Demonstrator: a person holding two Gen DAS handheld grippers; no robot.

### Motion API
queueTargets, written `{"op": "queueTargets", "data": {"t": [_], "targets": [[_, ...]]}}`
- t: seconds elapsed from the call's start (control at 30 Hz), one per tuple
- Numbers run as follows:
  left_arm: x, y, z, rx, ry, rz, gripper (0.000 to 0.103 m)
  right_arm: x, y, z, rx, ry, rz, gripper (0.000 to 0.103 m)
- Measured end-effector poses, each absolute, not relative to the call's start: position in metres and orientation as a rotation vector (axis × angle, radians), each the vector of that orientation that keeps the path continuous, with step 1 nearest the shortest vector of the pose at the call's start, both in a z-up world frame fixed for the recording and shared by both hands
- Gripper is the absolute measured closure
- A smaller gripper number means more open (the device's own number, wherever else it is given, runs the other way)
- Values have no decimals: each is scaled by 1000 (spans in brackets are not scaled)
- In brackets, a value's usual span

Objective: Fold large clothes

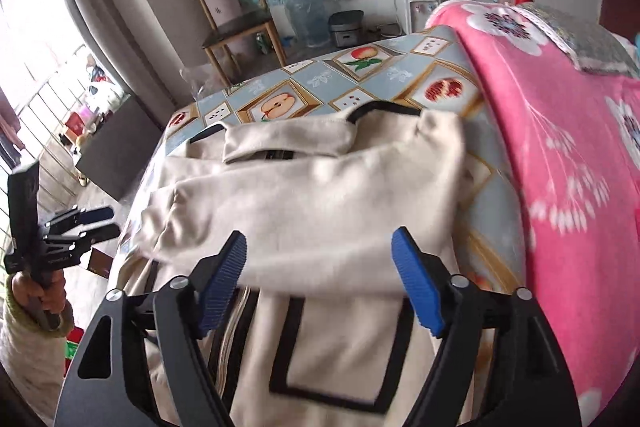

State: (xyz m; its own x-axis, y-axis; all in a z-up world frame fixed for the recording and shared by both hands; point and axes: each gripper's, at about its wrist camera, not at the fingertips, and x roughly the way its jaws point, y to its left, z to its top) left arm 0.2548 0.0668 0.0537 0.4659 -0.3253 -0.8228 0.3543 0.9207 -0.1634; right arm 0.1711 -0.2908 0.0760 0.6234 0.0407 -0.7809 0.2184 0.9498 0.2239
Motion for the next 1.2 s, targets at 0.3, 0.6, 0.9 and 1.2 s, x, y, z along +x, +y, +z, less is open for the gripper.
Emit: {"op": "queueTargets", "data": {"t": [0.3, 0.6, 0.9, 1.2], "targets": [[96, 121, 3, -74, 1001, -198, 39, 44, -272, 31, 324, 926, -285, 27], [27, 125, -49, -222, 1006, -196, 65, -30, -281, -11, 322, 964, -424, 27], [38, 122, -54, -252, 1014, -215, 73, -48, -307, -20, 436, 936, -413, 27], [32, 125, -52, -336, 1001, -272, 76, -67, -312, -31, 529, 942, -346, 30]]}}
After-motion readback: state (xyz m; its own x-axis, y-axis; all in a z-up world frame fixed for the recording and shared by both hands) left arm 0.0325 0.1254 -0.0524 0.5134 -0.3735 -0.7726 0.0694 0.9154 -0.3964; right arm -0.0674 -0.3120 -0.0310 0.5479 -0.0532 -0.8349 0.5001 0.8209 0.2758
